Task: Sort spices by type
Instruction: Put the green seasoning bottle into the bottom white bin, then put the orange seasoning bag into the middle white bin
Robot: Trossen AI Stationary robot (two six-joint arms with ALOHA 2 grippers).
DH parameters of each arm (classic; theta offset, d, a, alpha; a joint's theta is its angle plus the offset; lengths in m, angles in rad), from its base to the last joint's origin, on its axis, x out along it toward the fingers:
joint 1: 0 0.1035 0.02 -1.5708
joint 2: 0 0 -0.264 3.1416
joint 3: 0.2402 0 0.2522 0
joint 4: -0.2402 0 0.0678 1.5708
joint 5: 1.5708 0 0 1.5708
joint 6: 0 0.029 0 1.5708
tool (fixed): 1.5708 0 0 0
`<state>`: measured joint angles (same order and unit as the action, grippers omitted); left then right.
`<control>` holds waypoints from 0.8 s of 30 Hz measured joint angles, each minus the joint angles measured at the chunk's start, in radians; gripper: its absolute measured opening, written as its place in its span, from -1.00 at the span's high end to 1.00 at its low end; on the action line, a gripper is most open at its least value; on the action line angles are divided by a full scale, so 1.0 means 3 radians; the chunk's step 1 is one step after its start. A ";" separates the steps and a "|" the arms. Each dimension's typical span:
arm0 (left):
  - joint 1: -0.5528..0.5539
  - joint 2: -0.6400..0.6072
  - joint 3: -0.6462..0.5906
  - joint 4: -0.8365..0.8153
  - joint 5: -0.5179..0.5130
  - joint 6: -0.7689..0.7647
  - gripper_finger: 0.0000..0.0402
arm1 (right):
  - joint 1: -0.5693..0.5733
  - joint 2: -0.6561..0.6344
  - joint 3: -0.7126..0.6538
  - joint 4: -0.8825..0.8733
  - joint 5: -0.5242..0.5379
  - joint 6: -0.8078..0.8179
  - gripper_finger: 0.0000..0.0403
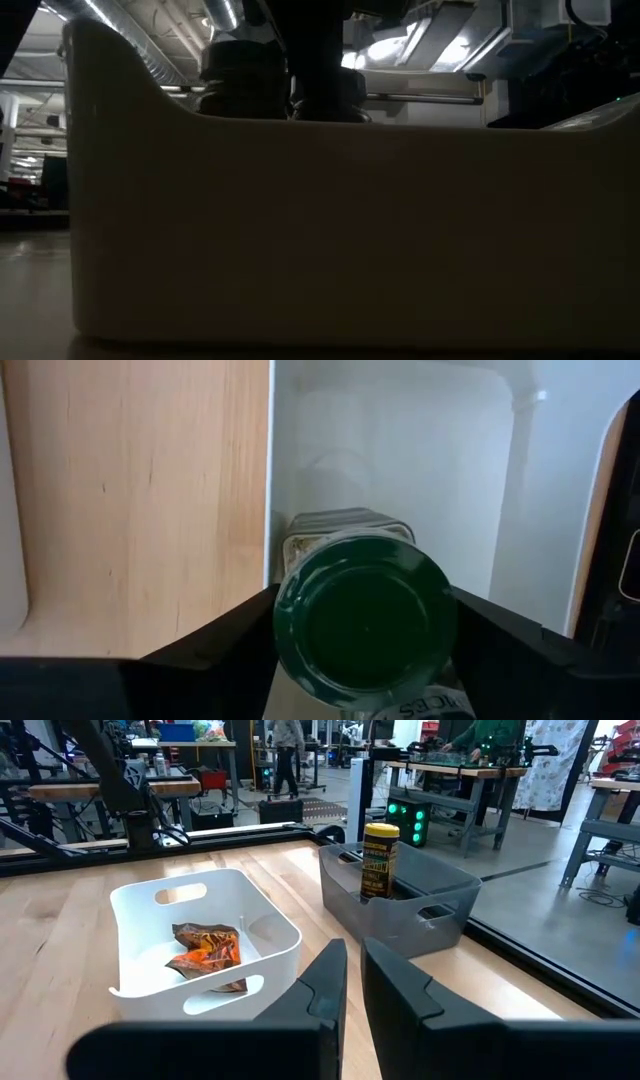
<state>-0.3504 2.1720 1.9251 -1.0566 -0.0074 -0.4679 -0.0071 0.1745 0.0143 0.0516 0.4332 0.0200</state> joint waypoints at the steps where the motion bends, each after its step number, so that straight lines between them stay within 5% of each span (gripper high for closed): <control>1: 0.0000 -0.0008 0.0000 0.0001 -0.0002 0.0001 -0.28 | 0.0001 0.0000 0.0000 -0.0001 0.0000 0.0000 0.82; 15: -0.0035 -0.0066 0.0567 -0.0438 -0.0090 0.0184 -0.28 | 0.0001 0.0000 -0.0001 0.0005 0.0000 -0.0001 0.81; 24: -0.0348 -0.0525 0.0555 -0.0891 -0.1352 0.0122 -0.28 | 0.0001 -0.0001 -0.0008 0.0113 -0.0002 0.0000 0.81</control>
<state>-0.4547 2.0144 2.0917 -1.3238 -0.4132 -0.4312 -0.0069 0.1741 0.0120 0.0855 0.4327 0.0199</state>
